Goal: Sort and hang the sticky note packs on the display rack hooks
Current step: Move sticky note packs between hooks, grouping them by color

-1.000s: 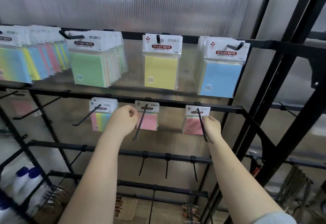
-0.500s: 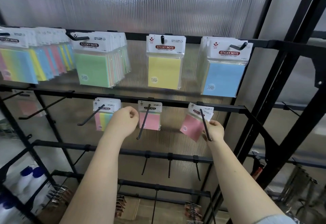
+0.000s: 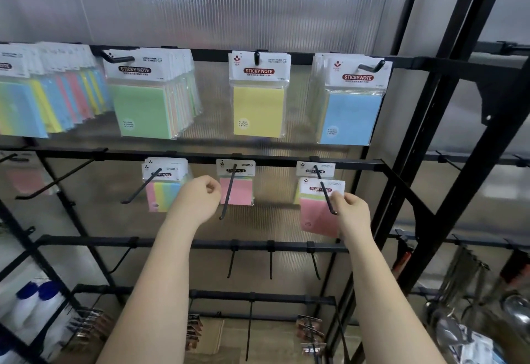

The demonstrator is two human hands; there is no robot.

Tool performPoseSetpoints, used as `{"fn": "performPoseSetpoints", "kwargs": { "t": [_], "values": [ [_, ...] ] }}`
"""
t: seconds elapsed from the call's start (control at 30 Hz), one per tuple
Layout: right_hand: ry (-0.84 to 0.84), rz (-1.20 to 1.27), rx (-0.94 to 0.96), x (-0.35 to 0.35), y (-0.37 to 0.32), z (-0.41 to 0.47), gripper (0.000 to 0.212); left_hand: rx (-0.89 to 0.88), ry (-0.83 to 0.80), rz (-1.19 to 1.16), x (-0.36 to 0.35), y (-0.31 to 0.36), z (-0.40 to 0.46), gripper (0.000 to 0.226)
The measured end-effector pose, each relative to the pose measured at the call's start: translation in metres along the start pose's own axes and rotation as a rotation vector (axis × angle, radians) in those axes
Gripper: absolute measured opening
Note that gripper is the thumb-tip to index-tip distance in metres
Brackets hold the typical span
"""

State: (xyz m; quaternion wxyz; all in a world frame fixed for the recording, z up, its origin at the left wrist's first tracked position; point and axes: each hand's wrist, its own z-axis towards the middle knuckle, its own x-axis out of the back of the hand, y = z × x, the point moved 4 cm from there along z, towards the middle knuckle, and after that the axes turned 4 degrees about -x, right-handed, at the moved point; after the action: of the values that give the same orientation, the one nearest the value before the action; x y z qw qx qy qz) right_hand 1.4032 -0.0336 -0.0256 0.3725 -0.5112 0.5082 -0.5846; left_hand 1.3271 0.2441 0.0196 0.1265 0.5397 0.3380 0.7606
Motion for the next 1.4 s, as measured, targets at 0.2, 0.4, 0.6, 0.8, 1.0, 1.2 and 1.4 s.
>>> {"fn": "performPoseSetpoints", "kwargs": {
  "t": [0.2, 0.4, 0.6, 0.8, 1.0, 1.2, 1.4],
  "values": [
    [-0.047, -0.162, -0.01, 0.014, -0.016, -0.012, 0.03, 0.0, -0.029, -0.027, -0.01, -0.003, 0.004, 0.016],
    [-0.079, -0.461, 0.016, 0.032, -0.035, -0.03, 0.028, -0.015, -0.026, -0.047, -0.021, -0.001, 0.006, 0.014],
    [-0.104, -0.604, 0.061, 0.045, -0.053, -0.049, 0.023, 0.068, -0.026, -0.211, -0.029, -0.006, 0.02, 0.021],
    [-0.079, -0.509, 0.128, 0.051, -0.077, -0.065, 0.026, 0.309, -0.154, -0.495, -0.053, -0.024, 0.053, 0.033],
    [-0.034, -0.467, 0.153, 0.052, -0.082, -0.067, 0.038, 0.433, -0.156, -0.468, -0.066, -0.037, 0.07, 0.04],
    [-0.006, -0.435, 0.176, 0.052, -0.086, -0.07, 0.036, 0.41, -0.152, -0.474, -0.072, -0.042, 0.072, 0.035],
    [0.014, -0.401, 0.181, 0.053, -0.088, -0.071, 0.036, 0.418, -0.076, -0.503, -0.072, -0.048, 0.073, 0.031]
  ]
}}
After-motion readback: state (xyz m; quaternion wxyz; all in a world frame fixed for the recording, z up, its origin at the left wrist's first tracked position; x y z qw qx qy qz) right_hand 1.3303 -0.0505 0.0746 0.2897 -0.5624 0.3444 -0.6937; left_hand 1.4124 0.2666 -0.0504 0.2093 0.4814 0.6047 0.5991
